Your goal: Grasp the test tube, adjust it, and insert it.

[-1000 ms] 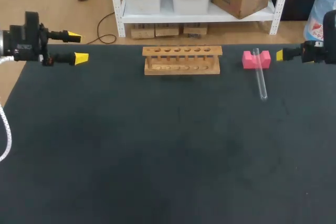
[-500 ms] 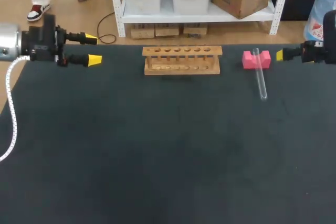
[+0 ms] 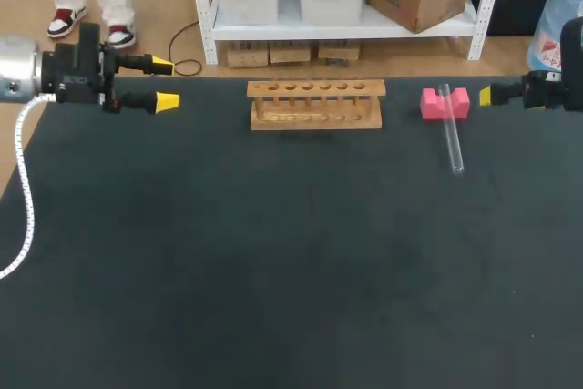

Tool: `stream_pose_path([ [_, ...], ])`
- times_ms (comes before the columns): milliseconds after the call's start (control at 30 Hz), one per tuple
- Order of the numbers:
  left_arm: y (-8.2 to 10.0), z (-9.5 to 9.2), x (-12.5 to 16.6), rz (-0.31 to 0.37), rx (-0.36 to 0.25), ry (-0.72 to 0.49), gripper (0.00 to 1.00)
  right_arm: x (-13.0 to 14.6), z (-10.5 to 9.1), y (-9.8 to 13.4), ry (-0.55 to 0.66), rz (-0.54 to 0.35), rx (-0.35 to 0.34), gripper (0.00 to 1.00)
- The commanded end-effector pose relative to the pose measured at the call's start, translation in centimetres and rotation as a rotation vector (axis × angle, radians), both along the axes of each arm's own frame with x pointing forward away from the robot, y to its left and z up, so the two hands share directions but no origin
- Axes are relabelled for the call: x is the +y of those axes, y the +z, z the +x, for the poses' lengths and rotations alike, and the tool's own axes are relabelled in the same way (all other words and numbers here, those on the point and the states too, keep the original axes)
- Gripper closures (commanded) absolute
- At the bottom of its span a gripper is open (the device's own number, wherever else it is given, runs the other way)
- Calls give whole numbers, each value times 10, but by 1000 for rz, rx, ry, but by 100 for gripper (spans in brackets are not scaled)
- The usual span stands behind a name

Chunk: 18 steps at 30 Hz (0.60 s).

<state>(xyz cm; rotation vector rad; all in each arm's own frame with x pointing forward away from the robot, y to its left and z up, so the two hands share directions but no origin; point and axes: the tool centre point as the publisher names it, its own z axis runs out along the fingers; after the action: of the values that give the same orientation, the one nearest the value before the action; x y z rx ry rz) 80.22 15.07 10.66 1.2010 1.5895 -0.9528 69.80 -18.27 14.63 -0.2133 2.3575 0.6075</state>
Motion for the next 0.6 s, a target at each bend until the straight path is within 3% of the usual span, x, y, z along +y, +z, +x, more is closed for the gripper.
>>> stream_pose_path([
  [33,0,-1,0,-2,-2,1,0,-9,-6,7,-33,-91,-9,0],
  [100,0,-1,0,-2,-2,1,0,-14,-8,9,-87,-198,15,0],
  [267,0,-1,0,-2,-2,1,0,-18,-5,6,-202,-344,-9,0],
  [400,0,-1,0,-2,-2,1,0,-20,4,0,-279,-402,-46,0],
  [600,0,-1,0,-2,-2,1,0,-15,26,-24,-333,-475,-41,0],
])
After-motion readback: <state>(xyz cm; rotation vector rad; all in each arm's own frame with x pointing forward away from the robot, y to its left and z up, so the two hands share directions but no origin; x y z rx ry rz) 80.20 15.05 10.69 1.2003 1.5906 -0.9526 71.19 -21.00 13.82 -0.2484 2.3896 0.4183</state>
